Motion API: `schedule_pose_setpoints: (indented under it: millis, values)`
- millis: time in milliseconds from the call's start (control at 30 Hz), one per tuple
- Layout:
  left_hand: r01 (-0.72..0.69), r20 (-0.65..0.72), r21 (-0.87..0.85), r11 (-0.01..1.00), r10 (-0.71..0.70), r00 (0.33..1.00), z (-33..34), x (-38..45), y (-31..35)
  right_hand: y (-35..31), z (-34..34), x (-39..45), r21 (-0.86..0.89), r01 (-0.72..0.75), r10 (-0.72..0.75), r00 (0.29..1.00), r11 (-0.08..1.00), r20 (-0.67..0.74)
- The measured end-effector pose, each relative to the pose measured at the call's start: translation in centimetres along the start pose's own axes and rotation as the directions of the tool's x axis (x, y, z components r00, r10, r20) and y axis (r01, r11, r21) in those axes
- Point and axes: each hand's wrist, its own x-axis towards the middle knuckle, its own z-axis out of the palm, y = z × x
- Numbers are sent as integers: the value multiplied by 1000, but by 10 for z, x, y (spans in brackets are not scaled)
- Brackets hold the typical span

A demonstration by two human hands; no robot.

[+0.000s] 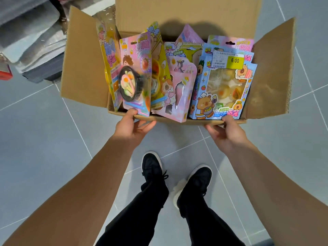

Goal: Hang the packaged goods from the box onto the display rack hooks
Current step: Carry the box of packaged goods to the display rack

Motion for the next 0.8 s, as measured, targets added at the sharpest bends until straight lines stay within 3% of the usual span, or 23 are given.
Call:
schedule_pose_setpoints:
  millis: [367,800]
  values:
    - [-17,5,279,960,16,1000,60,-229,7,-63,-75,-208,108,25,-17,997,994,-75]
    - [-51,109,433,900,4,994,147,-440,-23,-153,-176,-398,313,47,-10,993,948,-119]
